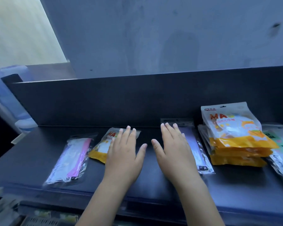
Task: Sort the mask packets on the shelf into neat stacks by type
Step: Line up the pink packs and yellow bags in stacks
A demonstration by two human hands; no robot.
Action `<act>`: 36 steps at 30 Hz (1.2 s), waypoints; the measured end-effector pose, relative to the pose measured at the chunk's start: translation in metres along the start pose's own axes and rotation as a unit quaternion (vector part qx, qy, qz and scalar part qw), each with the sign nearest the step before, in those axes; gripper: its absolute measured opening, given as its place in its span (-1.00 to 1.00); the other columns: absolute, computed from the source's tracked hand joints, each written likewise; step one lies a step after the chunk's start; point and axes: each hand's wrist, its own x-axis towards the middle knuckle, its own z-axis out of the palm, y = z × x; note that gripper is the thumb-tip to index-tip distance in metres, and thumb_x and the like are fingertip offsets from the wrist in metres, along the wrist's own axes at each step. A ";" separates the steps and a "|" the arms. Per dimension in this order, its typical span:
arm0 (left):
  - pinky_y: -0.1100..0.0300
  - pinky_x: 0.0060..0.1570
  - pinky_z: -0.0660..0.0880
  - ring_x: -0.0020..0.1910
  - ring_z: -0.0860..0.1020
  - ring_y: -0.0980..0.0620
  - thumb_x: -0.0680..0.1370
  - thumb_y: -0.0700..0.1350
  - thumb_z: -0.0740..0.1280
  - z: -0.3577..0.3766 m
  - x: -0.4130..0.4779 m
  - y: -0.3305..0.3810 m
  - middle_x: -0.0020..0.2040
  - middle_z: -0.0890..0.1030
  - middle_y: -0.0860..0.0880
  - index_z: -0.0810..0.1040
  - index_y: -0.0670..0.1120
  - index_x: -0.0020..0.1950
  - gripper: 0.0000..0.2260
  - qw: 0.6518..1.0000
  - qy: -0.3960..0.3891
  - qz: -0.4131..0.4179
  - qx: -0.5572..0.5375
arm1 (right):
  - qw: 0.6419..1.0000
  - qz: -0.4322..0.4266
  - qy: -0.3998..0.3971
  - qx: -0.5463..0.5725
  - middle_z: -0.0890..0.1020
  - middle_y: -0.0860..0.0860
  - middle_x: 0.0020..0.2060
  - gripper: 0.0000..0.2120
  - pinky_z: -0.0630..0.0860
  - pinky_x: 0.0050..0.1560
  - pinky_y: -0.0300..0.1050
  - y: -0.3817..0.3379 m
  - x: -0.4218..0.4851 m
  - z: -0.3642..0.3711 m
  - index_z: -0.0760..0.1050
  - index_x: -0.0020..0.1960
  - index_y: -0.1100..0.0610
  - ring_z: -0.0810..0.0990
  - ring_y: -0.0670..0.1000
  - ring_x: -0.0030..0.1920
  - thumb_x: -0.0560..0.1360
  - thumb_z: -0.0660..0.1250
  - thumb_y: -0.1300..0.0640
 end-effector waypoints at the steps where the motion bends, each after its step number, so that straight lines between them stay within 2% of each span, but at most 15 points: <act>1: 0.05 0.61 -0.11 0.68 -0.09 0.07 0.67 0.28 -0.01 -0.001 0.003 -0.005 0.70 0.03 0.10 0.10 0.04 0.68 -0.37 1.000 0.002 -0.002 0.003 | 1.000 0.001 0.002 0.006 0.14 -0.07 0.66 -0.38 -0.07 0.66 0.00 -0.003 0.005 0.003 0.09 0.68 0.05 -0.09 -0.03 0.68 0.70 0.06 -0.19; 5: 0.07 0.60 -0.16 0.68 -0.11 0.08 0.68 0.26 0.02 -0.006 0.015 -0.032 0.70 0.03 0.11 0.09 0.03 0.69 -0.39 1.000 -0.011 -0.017 0.004 | 1.000 0.016 -0.002 0.015 0.19 -0.04 0.65 -0.38 0.01 0.65 0.01 -0.023 0.016 0.023 0.12 0.66 0.08 -0.06 0.00 0.68 0.70 0.07 -0.18; 12: 0.01 0.62 -0.11 0.68 -0.10 0.05 0.68 0.25 0.07 -0.020 0.035 -0.107 0.71 0.02 0.08 0.09 0.02 0.68 -0.38 0.999 -0.032 -0.035 0.004 | 0.999 0.033 -0.034 0.007 0.23 -0.01 0.63 -0.37 0.04 0.64 0.01 -0.082 0.031 0.074 0.16 0.65 0.10 0.00 0.04 0.67 0.68 0.12 -0.18; 14: 0.00 0.62 -0.10 0.68 -0.10 0.04 0.67 0.26 0.06 -0.025 0.038 -0.134 0.71 0.02 0.06 0.09 0.00 0.68 -0.36 0.998 -0.042 -0.037 0.008 | 0.998 0.053 -0.036 0.002 0.35 0.01 0.57 -0.42 0.15 0.59 0.02 -0.100 0.029 0.094 0.28 0.58 0.11 0.13 0.06 0.63 0.65 0.16 -0.15; 16: 0.01 0.62 -0.10 0.68 -0.11 0.04 0.67 0.27 0.05 -0.032 0.038 -0.159 0.71 0.01 0.06 0.08 -0.01 0.69 -0.35 0.998 -0.057 -0.041 0.010 | 0.996 0.080 -0.036 0.001 0.48 0.01 0.42 -0.51 0.31 0.49 0.01 -0.118 0.031 0.112 0.41 0.44 0.11 0.31 0.06 0.50 0.61 0.19 -0.14; 19: 0.01 0.62 -0.07 0.68 -0.09 0.02 0.66 0.29 0.05 -0.038 0.039 -0.192 0.71 0.02 0.04 0.08 -0.01 0.69 -0.34 0.996 -0.071 -0.046 0.013 | 0.992 0.113 -0.054 -0.030 0.54 0.04 0.32 -0.52 0.37 0.41 0.05 -0.141 0.039 0.134 0.45 0.37 0.13 0.40 0.09 0.39 0.59 0.20 -0.15; 21: 0.00 0.62 -0.04 0.68 -0.05 -0.05 0.66 0.30 0.05 -0.041 0.039 -0.210 0.71 0.04 -0.02 0.10 -0.02 0.68 -0.33 0.995 -0.078 -0.052 0.019 | 0.987 0.133 -0.061 -0.066 0.54 0.06 0.34 -0.49 0.34 0.42 0.10 -0.153 0.043 0.145 0.43 0.39 0.13 0.38 0.14 0.42 0.59 0.18 -0.19; 23: -0.04 0.62 -0.01 0.67 -0.03 -0.15 0.65 0.32 0.05 -0.042 0.039 -0.224 0.70 0.04 -0.10 0.09 -0.02 0.68 -0.31 0.992 -0.098 -0.072 0.033 | 0.983 0.153 -0.062 -0.086 0.47 0.06 0.45 -0.39 0.27 0.48 0.16 -0.164 0.044 0.155 0.33 0.51 0.12 0.31 0.15 0.52 0.59 0.16 -0.23; 25: -0.11 0.61 0.02 0.66 -0.05 -0.25 0.62 0.37 0.05 -0.043 0.038 -0.236 0.70 -0.01 -0.14 0.03 -0.01 0.68 -0.26 0.983 -0.137 -0.114 0.037 | 0.979 0.168 -0.062 -0.095 0.37 0.05 0.55 -0.31 0.17 0.54 0.20 -0.175 0.045 0.163 0.21 0.60 0.11 0.23 0.13 0.59 0.59 0.15 -0.25; 28: -0.20 0.58 0.06 0.64 -0.05 -0.34 0.57 0.44 0.08 -0.044 0.038 -0.251 0.70 -0.09 -0.16 0.00 0.00 0.68 -0.18 0.965 -0.200 -0.168 0.027 | 0.977 0.170 -0.063 -0.113 0.31 0.05 0.58 -0.29 0.15 0.56 0.19 -0.186 0.045 0.173 0.17 0.62 0.11 0.20 0.12 0.60 0.59 0.16 -0.25; 31: -0.23 0.56 0.11 0.63 0.01 -0.32 0.52 0.46 0.14 -0.044 0.039 -0.263 0.70 -0.05 -0.18 0.04 0.01 0.66 -0.16 0.961 -0.215 -0.171 0.033 | 0.978 0.155 -0.072 -0.121 0.28 0.06 0.59 -0.32 0.18 0.55 0.16 -0.193 0.045 0.181 0.24 0.57 0.11 0.19 0.14 0.60 0.57 0.20 -0.22; 36: -0.15 0.44 0.28 0.55 0.20 -0.24 0.50 0.41 0.23 -0.044 0.042 -0.274 0.65 0.15 -0.13 0.16 0.01 0.61 -0.20 0.970 -0.181 -0.161 0.020 | 0.985 0.119 -0.088 -0.092 0.26 0.06 0.60 -0.36 0.23 0.54 0.11 -0.195 0.046 0.187 0.32 0.53 0.08 0.18 0.16 0.60 0.55 0.29 -0.20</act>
